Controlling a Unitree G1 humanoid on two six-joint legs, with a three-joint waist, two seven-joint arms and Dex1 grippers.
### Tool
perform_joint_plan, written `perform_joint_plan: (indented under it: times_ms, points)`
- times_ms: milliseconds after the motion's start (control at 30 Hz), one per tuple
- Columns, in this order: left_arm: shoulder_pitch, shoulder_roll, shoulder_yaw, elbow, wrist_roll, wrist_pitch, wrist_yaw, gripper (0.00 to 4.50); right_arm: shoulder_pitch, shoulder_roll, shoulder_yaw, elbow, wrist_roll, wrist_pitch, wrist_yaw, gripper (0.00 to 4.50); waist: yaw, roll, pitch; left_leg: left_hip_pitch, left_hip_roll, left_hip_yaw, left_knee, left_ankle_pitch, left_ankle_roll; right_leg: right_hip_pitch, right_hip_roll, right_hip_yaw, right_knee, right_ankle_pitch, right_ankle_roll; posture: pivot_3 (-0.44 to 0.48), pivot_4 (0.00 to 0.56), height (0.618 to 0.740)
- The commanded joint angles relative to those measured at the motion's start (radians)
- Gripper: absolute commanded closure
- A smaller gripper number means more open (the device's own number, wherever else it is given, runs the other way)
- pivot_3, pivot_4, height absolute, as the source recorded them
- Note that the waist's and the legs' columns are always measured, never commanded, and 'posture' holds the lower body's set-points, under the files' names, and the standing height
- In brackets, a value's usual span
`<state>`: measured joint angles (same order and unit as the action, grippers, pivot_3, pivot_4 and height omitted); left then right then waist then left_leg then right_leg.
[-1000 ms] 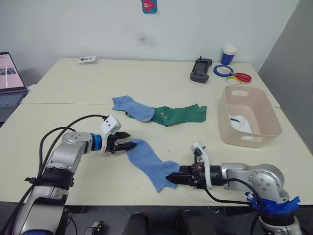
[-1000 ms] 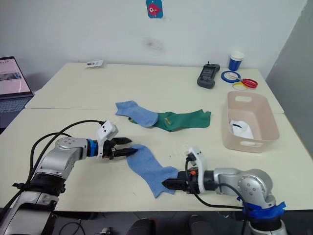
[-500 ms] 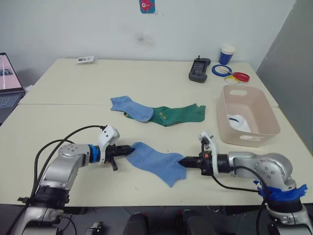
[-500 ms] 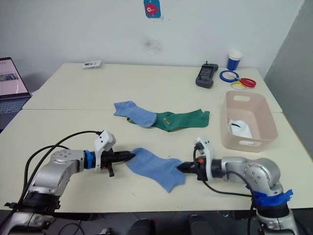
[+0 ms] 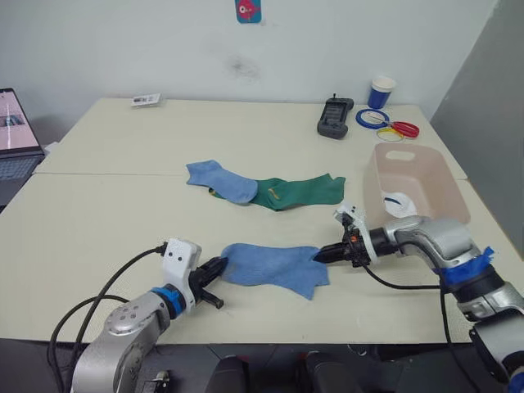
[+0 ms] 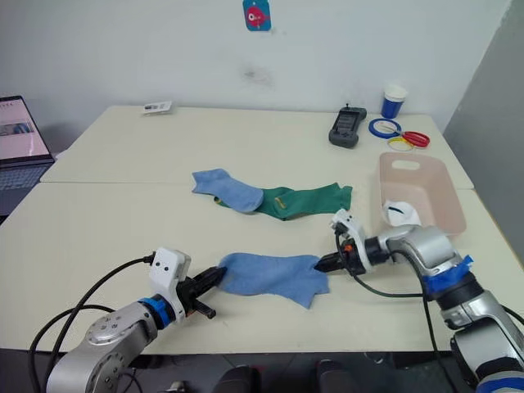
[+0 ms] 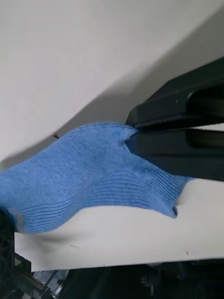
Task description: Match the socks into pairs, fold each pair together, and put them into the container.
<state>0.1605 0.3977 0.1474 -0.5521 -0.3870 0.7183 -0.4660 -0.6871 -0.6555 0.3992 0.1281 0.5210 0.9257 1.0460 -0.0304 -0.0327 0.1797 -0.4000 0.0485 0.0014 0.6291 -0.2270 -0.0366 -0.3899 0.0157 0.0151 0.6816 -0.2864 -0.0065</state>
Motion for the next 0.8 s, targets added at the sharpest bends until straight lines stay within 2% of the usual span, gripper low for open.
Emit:
perform_joint_plan:
  times_ms: [33, 167, 233, 300, 433, 600, 700, 800]
  points:
    - [0.015, 0.010, 0.035, -0.044, -0.025, 0.007, 0.011, 3.47, -0.015, -0.002, -0.058, -0.036, -0.030, -0.065, 0.008, 3.17, 0.001, 0.000, 0.000, 0.000, 0.000, 0.000, 0.000, 0.000, 0.000, 0.000, 0.000, 0.000, 0.000, 0.000, 0.000, 0.000, 0.150, 0.740]
    - [0.023, 0.066, 0.097, -0.022, -0.050, 0.026, -0.013, 2.15, 0.015, -0.047, -0.123, -0.126, -0.077, -0.155, -0.017, 1.77, 0.001, 0.000, 0.000, 0.000, 0.000, 0.000, 0.000, 0.000, 0.000, 0.000, -0.002, 0.001, 0.000, 0.000, 0.000, 0.000, 0.150, 0.740]
    - [-0.003, 0.103, 0.170, 0.024, -0.107, 0.048, -0.046, 1.52, 0.059, -0.081, -0.145, -0.190, -0.102, -0.218, -0.007, 1.73, 0.003, 0.000, 0.000, 0.000, 0.000, 0.000, 0.000, 0.000, 0.000, 0.000, -0.002, 0.001, 0.000, 0.000, 0.000, 0.000, 0.150, 0.740]
    - [-0.018, 0.159, 0.212, 0.053, -0.141, 0.034, -0.109, 1.52, 0.111, -0.091, -0.167, -0.256, -0.113, -0.291, -0.003, 1.73, 0.005, 0.000, 0.000, 0.000, 0.000, 0.000, 0.000, 0.000, 0.000, 0.000, -0.002, -0.001, -0.001, 0.000, 0.000, 0.000, 0.150, 0.740]
    - [-0.029, 0.311, 0.202, 0.107, -0.115, -0.113, -0.310, 1.52, 0.254, -0.112, -0.159, -0.399, -0.210, -0.534, 0.011, 1.73, 0.004, 0.001, 0.000, 0.000, 0.000, 0.000, -0.001, 0.000, 0.000, 0.000, -0.001, 0.000, -0.001, -0.001, -0.001, 0.000, 0.150, 0.740]
    - [-0.018, 0.461, 0.071, 0.219, 0.056, -0.543, -0.589, 1.52, 0.428, -0.083, -0.137, -0.415, -0.346, -0.862, -0.020, 1.73, 0.004, 0.001, 0.001, 0.001, 0.000, 0.002, -0.001, 0.000, 0.000, 0.000, -0.003, 0.001, -0.001, -0.001, -0.001, 0.000, 0.150, 0.740]
    - [-0.041, 0.498, -0.009, 0.304, 0.129, -0.762, -0.696, 1.52, 0.513, -0.073, -0.143, -0.402, -0.390, -1.002, -0.027, 1.73, 0.004, 0.002, 0.001, 0.001, 0.001, 0.004, -0.001, 0.000, 0.000, 0.000, -0.004, 0.002, -0.001, -0.001, -0.001, 0.000, 0.150, 0.740]
    - [-0.106, 0.492, -0.089, 0.408, 0.201, -0.940, -0.741, 1.52, 0.557, -0.070, -0.129, -0.387, -0.438, -1.060, -0.038, 1.73, 0.006, 0.002, 0.001, 0.000, 0.001, 0.004, -0.001, 0.000, 0.000, 0.000, -0.004, 0.001, -0.001, -0.001, -0.001, 0.000, 0.150, 0.740]
